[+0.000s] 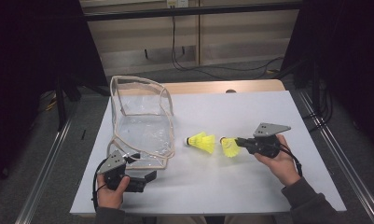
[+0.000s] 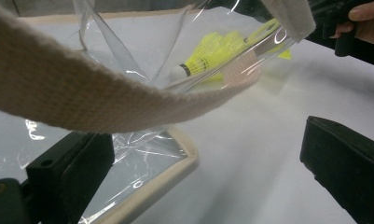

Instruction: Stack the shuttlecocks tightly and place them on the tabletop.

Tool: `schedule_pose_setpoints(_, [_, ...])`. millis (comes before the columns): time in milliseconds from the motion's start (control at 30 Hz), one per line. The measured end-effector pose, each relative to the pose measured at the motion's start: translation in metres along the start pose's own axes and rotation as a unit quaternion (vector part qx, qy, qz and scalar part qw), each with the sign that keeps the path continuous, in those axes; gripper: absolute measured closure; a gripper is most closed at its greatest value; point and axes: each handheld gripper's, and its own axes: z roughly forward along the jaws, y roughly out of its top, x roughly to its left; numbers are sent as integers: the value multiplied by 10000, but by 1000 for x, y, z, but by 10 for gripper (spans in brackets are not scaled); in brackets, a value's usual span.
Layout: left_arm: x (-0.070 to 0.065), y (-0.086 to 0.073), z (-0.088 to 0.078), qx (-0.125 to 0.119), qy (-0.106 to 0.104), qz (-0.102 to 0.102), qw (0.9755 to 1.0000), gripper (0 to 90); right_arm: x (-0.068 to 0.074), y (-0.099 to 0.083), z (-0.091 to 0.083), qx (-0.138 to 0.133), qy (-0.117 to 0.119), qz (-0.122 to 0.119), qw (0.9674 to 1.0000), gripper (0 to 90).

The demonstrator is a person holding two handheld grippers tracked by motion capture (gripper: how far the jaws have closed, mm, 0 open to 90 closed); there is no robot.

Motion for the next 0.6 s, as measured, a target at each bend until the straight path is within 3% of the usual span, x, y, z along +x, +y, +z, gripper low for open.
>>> schedule_pose_setpoints(600, [0, 0, 0, -5, -3, -3, 10000, 29, 5, -10, 9, 203, 175, -86, 9996, 897])
